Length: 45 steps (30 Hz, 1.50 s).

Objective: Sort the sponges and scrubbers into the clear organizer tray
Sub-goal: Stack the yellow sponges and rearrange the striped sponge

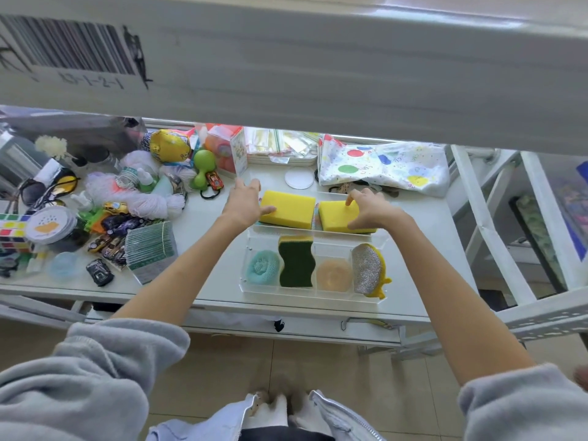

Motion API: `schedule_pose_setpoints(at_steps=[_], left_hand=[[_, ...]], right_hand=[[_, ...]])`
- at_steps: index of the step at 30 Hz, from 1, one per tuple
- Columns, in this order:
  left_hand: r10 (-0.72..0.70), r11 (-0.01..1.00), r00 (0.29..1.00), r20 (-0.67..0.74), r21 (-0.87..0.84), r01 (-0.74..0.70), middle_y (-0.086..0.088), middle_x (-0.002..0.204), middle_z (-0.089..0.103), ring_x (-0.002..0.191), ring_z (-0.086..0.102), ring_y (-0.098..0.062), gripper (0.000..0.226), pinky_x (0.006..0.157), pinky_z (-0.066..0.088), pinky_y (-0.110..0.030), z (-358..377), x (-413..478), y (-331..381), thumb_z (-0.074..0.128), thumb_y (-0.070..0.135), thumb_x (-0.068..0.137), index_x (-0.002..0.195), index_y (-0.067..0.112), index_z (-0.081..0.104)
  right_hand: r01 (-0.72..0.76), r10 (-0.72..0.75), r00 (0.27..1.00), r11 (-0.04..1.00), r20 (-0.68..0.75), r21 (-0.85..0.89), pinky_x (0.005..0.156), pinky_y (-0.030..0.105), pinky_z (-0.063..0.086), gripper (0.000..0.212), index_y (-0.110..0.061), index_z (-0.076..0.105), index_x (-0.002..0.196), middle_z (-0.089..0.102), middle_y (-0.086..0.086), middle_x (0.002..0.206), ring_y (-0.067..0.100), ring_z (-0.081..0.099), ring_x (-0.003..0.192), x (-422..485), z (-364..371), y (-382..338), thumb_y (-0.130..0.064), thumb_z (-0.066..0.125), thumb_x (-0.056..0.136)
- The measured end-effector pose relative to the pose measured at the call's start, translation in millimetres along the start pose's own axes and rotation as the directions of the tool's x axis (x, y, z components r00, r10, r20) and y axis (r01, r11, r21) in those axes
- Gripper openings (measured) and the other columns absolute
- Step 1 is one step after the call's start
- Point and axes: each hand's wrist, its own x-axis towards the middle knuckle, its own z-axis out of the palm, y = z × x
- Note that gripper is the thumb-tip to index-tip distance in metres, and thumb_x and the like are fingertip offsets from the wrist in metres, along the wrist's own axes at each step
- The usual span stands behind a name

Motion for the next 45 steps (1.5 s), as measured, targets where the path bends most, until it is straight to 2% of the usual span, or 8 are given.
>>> schedule_pose_setpoints(at_steps=[5, 9, 15, 22, 28, 34, 38, 45], left_hand=[[0.048, 0.997, 0.999, 0.009, 0.064, -0.048, -0.021, 0.136, 0.038, 0.126, 0.037, -0.037, 0.055, 0.109, 0.031, -0.042, 0.8, 3.9, 0.3, 0.059, 0.043, 0.088, 0.126, 0.004, 0.052], [0.019, 1.000, 0.995, 0.097, 0.018, -0.021, -0.021, 0.139, 0.037, 0.131, 0.032, -0.037, 0.059, 0.112, 0.028, -0.043, -5.1, 7.2, -2.4, 0.057, 0.047, 0.088, 0.126, 0.002, 0.058], [0.005, 0.999, 0.996, 0.094, -0.043, -0.001, -0.020, 0.136, 0.036, 0.130, 0.030, -0.036, 0.053, 0.113, 0.025, -0.041, -2.9, 4.1, -6.5, 0.062, 0.045, 0.086, 0.116, 0.002, 0.066], [-0.037, 0.992, 0.993, 0.113, -0.115, 0.050, -0.023, 0.138, 0.034, 0.134, 0.026, -0.039, 0.037, 0.113, 0.023, -0.041, 1.6, 6.4, -15.9, 0.054, 0.029, 0.094, 0.119, 0.004, 0.066], [-0.063, 0.987, 0.994, 0.086, -0.140, 0.075, -0.024, 0.136, 0.038, 0.131, 0.029, -0.039, 0.032, 0.111, 0.025, -0.041, 7.7, 12.2, -20.7, 0.048, 0.015, 0.094, 0.117, 0.002, 0.066], [-0.102, 0.959, 0.991, 0.088, -0.257, 0.121, -0.026, 0.134, 0.046, 0.131, 0.037, -0.039, 0.030, 0.113, 0.034, -0.044, 13.6, 17.2, -26.8, 0.052, 0.009, 0.089, 0.111, 0.006, 0.072], [-0.135, 0.923, 0.976, 0.168, -0.337, 0.186, -0.020, 0.126, 0.057, 0.122, 0.049, -0.038, 0.030, 0.106, 0.043, -0.049, 17.5, 23.8, -32.1, 0.052, 0.008, 0.081, 0.099, 0.009, 0.077], [-0.037, 0.967, 0.994, 0.106, -0.246, 0.062, -0.021, 0.136, 0.043, 0.132, 0.027, -0.037, 0.045, 0.108, 0.027, -0.040, -2.1, 9.2, -8.7, 0.036, 0.003, 0.089, 0.117, 0.016, 0.069]], right_hand=[[0.106, -0.104, 0.994, 0.991, 0.030, -0.077, 0.094, 0.045, 0.046, 0.065, -0.018, 0.039, 0.129, 0.046, 0.008, 0.131, 0.028, 0.034, 0.123, 1.5, -5.2, 5.1, -0.005, 0.069, 0.073], [0.162, -0.166, 0.985, 0.984, -0.045, -0.078, 0.095, 0.041, 0.043, 0.070, -0.016, 0.042, 0.125, 0.051, 0.008, 0.127, 0.027, 0.040, 0.118, 1.1, -5.0, 9.2, -0.015, 0.079, 0.066], [0.177, -0.186, 0.956, 0.982, -0.226, -0.063, 0.098, 0.044, 0.040, 0.073, -0.016, 0.044, 0.128, 0.050, 0.008, 0.127, 0.029, 0.037, 0.121, -5.8, -38.4, -0.5, -0.028, 0.081, 0.066], [0.338, -0.342, 0.934, 0.940, -0.102, -0.053, 0.098, 0.039, 0.041, 0.075, -0.011, 0.042, 0.130, 0.047, 0.010, 0.131, 0.027, 0.042, 0.121, 12.4, -20.0, -79.8, -0.032, 0.081, 0.069], [0.336, -0.336, 0.942, 0.942, -0.009, -0.008, 0.088, 0.044, 0.053, 0.074, -0.004, 0.038, 0.124, 0.058, 0.015, 0.116, 0.030, 0.058, 0.103, 16.7, -4.8, -96.3, -0.028, 0.082, 0.070], [0.311, -0.311, 0.950, 0.950, -0.006, -0.016, 0.069, 0.036, 0.047, 0.084, -0.001, 0.028, 0.132, 0.054, 0.009, 0.096, 0.025, 0.053, 0.086, 18.3, -0.4, -104.3, -0.035, 0.079, 0.073], [0.296, -0.301, 0.952, 0.951, -0.051, -0.089, 0.066, 0.034, 0.043, 0.081, -0.006, 0.037, 0.126, 0.063, 0.011, 0.106, 0.027, 0.058, 0.091, 23.2, 11.2, -109.9, -0.044, 0.079, 0.067], [0.276, -0.281, 0.955, 0.959, -0.100, -0.058, 0.075, 0.036, 0.050, 0.076, -0.010, 0.046, 0.123, 0.061, 0.009, 0.112, 0.025, 0.058, 0.095, 19.8, -7.7, -93.7, -0.039, 0.082, 0.064]])
